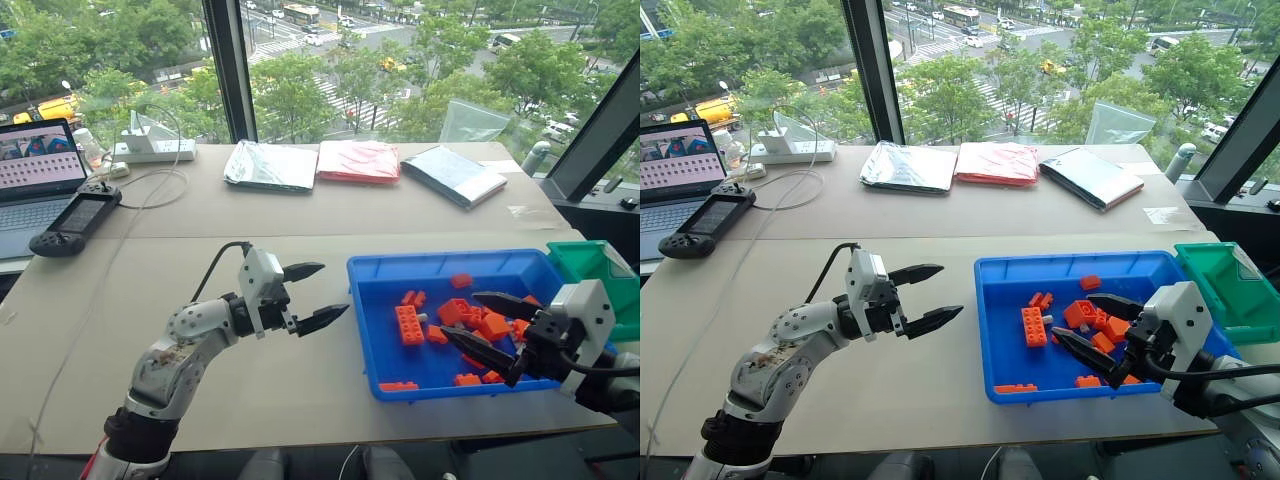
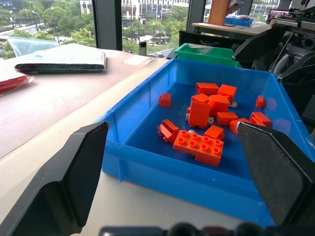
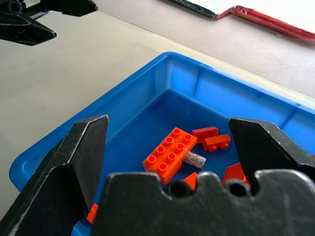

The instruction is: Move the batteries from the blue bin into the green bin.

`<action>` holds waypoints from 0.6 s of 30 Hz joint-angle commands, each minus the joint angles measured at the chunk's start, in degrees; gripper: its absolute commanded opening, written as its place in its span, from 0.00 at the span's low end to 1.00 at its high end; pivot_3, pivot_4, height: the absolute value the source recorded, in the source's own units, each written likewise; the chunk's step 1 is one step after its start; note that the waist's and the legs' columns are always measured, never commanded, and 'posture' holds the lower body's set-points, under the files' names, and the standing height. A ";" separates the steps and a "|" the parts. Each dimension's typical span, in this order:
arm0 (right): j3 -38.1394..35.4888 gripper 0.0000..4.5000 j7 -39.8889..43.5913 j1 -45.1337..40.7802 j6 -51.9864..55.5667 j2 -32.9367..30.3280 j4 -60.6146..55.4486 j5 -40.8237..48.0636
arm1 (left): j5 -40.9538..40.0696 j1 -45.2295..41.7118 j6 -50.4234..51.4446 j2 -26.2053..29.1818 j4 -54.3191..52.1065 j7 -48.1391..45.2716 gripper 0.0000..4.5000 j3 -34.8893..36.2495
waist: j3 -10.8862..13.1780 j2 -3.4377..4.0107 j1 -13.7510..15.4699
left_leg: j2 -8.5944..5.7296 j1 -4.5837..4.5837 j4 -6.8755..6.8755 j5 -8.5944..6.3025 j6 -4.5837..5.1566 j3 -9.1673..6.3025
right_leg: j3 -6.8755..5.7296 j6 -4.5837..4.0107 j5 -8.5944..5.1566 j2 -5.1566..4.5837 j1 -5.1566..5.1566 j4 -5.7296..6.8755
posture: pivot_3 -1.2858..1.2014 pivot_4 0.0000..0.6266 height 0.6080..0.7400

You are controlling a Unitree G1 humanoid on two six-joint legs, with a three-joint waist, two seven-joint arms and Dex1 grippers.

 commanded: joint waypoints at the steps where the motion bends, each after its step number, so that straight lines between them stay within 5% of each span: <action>1: -0.70 1.00 0.37 -0.66 -1.85 -0.53 -0.48 -0.46 | -0.64 -1.40 -0.16 -0.38 -0.58 0.13 1.00 0.41 | 0.00 0.00 0.00 | 0.00 0.00 0.00 0.00 0.00 0.00 | 0.00 0.00 0.00 0.00 0.00 0.00 | 0.52 0.24 1.00; 10: -0.04 1.00 0.90 -1.97 -1.28 -4.69 -0.40 -4.82 | -1.71 -2.02 -1.12 -1.43 -0.26 -1.14 1.00 0.28 | 0.00 0.00 0.01 | 0.00 0.03 0.00 -0.01 0.01 0.01 | 0.00 0.00 0.00 0.00 0.03 -0.01 | 0.52 0.24 1.00; 18: 6.05 1.00 7.78 -11.95 1.15 -23.98 4.49 -11.30 | -2.88 -2.48 -2.18 -2.91 0.61 -3.65 1.00 -0.15 | 0.04 0.06 -0.15 | -0.02 0.13 -0.01 -0.01 0.01 0.06 | -0.02 0.00 -0.01 0.01 0.15 -0.07 | 0.52 0.24 1.00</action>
